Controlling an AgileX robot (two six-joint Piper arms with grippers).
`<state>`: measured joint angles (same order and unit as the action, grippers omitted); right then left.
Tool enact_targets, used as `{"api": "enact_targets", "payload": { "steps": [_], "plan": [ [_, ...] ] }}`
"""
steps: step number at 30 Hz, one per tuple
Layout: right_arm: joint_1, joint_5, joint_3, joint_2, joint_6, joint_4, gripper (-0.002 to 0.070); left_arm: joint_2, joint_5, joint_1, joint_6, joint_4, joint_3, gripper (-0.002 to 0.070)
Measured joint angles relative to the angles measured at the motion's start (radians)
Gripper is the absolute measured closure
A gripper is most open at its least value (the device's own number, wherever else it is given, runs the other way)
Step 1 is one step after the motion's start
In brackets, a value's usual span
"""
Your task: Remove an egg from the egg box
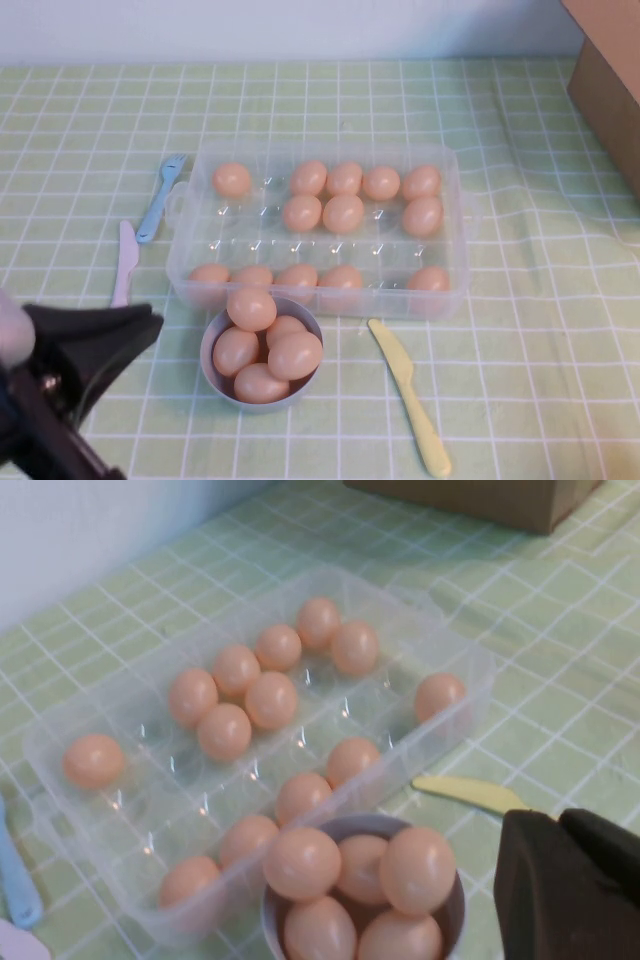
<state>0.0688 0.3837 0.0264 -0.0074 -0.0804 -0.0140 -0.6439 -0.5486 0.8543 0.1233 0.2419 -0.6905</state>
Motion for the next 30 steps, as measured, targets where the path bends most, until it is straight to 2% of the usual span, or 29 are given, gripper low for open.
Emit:
{"api": "enact_targets", "payload": {
  "steps": [6, 15, 22, 25, 27, 30],
  "plan": [
    [0.000, 0.000, 0.000, 0.000, 0.000, 0.000, 0.0694, 0.083, 0.036, 0.000, 0.015, 0.013, 0.105, 0.0677],
    [0.000, 0.000, 0.000, 0.000, 0.000, 0.000, 0.0694, 0.087, 0.038, 0.000, 0.019, 0.022, 0.115, 0.0678],
    [0.000, 0.000, 0.000, 0.000, 0.000, 0.000, 0.0694, 0.110, 0.193, -0.002, -0.030, 0.027, 0.179, 0.0678],
    [0.000, 0.000, 0.000, 0.000, 0.000, 0.000, 0.0694, 0.177, 0.305, -0.057, -0.067, -0.008, 0.257, 0.0678],
    [0.000, 0.000, 0.000, 0.000, 0.000, 0.000, 0.0694, 0.240, 0.373, -0.129, -0.114, -0.068, 0.314, 0.0678],
    [0.000, 0.000, 0.000, 0.000, 0.000, 0.000, 0.0694, 0.353, 0.495, -0.290, -0.174, -0.156, 0.415, 0.0678]
  ]
}}
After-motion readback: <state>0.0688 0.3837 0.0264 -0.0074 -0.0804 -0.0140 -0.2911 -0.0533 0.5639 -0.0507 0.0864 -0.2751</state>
